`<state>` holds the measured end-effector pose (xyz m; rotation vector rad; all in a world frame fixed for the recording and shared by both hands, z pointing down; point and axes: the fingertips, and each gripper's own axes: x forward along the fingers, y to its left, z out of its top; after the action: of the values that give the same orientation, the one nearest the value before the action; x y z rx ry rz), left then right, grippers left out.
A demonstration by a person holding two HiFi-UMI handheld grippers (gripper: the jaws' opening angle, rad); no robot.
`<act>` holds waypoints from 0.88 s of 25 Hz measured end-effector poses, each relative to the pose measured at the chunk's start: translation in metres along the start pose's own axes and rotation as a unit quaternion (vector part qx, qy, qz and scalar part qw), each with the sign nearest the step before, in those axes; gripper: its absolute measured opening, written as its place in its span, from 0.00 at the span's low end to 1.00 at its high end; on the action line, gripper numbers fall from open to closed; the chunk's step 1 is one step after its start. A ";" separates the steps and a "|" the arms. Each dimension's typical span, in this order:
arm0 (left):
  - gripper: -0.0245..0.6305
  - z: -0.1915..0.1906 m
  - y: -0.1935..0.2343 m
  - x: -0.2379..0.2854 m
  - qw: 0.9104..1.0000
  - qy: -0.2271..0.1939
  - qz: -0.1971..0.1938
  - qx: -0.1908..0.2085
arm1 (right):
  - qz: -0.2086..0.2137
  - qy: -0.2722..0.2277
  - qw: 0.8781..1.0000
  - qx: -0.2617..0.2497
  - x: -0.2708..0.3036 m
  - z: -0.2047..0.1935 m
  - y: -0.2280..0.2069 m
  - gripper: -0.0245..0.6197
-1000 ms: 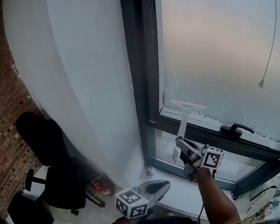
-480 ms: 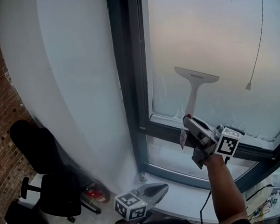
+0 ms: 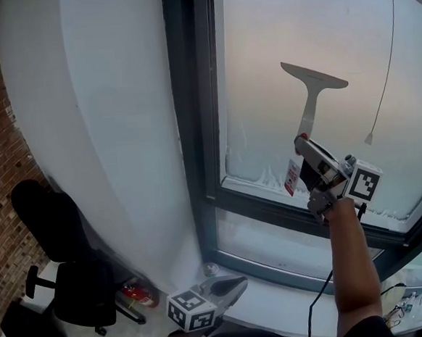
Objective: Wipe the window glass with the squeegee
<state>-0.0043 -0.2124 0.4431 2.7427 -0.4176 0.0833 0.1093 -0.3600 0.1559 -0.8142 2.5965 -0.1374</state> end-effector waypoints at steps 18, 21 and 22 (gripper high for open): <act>0.04 -0.004 -0.002 0.005 1.000 0.013 -0.009 0.002 | 0.005 0.021 1.000 0.023 -0.009 -0.014 -0.014 0.18; 0.04 -0.001 -0.005 0.009 1.000 0.017 -0.014 0.000 | 0.001 0.022 0.999 0.034 -0.016 -0.023 -0.018 0.18; 0.04 -0.001 -0.006 0.011 1.000 0.018 -0.015 0.000 | 0.000 0.022 0.999 0.039 -0.018 -0.027 -0.019 0.18</act>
<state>0.0075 -0.2097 0.4432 2.7428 -0.3664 0.1258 0.1218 -0.3661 0.1912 -0.7922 2.6135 -0.2577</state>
